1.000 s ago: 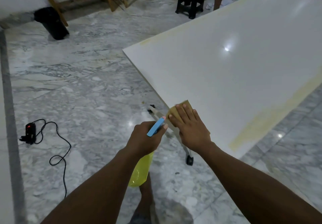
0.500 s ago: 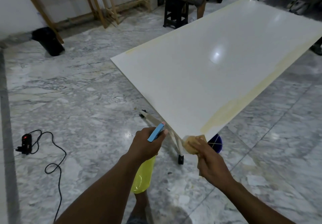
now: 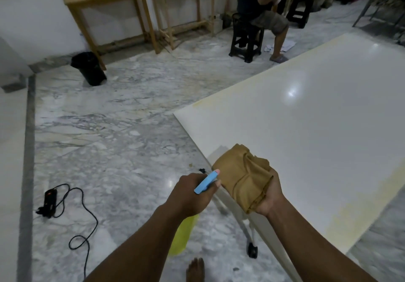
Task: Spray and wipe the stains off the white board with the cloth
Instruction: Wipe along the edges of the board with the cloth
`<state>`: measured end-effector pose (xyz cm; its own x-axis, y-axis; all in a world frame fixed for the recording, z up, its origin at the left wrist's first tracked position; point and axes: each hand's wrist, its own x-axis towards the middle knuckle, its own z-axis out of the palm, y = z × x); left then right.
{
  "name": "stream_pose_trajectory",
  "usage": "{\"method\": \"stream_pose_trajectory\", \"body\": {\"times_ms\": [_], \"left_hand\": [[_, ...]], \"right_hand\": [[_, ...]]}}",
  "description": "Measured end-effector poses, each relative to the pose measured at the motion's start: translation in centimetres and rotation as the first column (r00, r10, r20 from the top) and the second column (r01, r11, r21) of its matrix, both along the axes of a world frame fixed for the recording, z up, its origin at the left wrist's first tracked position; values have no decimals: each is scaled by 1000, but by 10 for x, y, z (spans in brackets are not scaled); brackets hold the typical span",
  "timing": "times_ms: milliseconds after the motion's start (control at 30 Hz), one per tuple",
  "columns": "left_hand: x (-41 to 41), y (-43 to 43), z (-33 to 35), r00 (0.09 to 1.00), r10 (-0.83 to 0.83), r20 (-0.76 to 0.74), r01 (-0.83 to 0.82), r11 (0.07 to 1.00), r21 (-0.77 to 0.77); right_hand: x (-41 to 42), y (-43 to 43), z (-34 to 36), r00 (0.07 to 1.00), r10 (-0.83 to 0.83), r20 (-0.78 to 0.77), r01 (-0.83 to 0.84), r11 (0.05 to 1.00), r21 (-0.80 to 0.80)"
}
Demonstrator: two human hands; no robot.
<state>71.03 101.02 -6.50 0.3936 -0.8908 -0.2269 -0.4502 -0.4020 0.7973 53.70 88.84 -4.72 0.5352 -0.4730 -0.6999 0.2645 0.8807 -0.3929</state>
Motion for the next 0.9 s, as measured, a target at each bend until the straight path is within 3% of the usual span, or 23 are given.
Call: {"method": "stream_pose_trajectory", "body": {"times_ms": [200, 267, 300, 367, 467, 533, 600, 667, 900], "left_hand": [[99, -36, -10, 999, 27, 36, -28, 1000, 9], [127, -45, -16, 997, 56, 50, -54, 998, -32], [141, -48, -21, 996, 75, 56, -72, 996, -51], [162, -50, -27, 992, 109, 63, -105, 992, -68], [187, -50, -44, 985, 174, 7, -174, 984, -32], [197, -47, -56, 980, 197, -12, -197, 980, -8], [203, -44, -66, 976, 216, -30, -216, 976, 6], [208, -41, -75, 973, 227, -48, -226, 974, 15], [192, -29, -84, 972, 229, -58, -225, 972, 61]], "right_hand": [[118, -62, -9, 972, 181, -151, -194, 978, -74], [157, -89, -9, 923, 221, -316, -294, 933, -205], [179, -103, -10, 863, 220, -455, -388, 865, -319], [221, -126, -11, 712, 88, -697, -613, 562, -555], [281, -162, -38, 665, -73, -744, -743, 39, -668], [308, -183, -81, 586, -120, -801, -802, -227, -553], [321, -189, -120, 457, -212, -864, -844, -409, -346], [321, -185, -138, 363, -285, -887, -876, -430, -220], [276, -159, -148, 369, -335, -867, -889, -400, -224]]}}
